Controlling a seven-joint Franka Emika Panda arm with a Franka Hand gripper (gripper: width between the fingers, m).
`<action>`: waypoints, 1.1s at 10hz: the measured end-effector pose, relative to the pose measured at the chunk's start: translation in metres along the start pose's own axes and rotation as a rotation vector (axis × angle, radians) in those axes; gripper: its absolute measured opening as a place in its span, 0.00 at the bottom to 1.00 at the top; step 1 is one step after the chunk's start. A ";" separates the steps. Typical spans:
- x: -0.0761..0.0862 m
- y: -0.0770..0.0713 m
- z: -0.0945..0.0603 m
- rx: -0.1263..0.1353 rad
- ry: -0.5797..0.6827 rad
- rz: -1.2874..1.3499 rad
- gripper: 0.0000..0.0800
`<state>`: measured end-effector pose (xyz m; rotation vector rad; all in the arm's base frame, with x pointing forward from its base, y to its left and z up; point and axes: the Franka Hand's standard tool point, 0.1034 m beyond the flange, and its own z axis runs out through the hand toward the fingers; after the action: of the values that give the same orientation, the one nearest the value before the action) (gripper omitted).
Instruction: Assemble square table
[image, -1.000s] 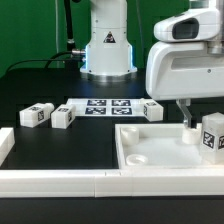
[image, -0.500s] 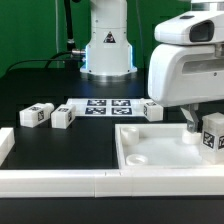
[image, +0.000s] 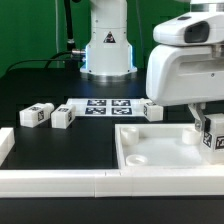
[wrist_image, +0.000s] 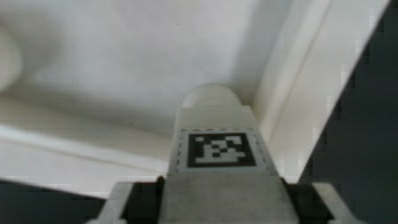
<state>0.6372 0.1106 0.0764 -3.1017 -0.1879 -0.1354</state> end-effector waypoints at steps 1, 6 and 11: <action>0.000 0.000 0.000 0.007 0.005 0.097 0.36; -0.001 -0.001 0.002 0.013 0.003 0.810 0.36; -0.001 -0.002 0.001 0.014 -0.018 1.115 0.36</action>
Offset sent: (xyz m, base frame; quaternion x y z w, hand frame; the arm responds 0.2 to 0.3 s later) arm -0.0076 0.0015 -0.0043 0.0217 -0.0027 0.3474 0.9374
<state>0.6364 0.1123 0.0751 -2.6867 1.4562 -0.0607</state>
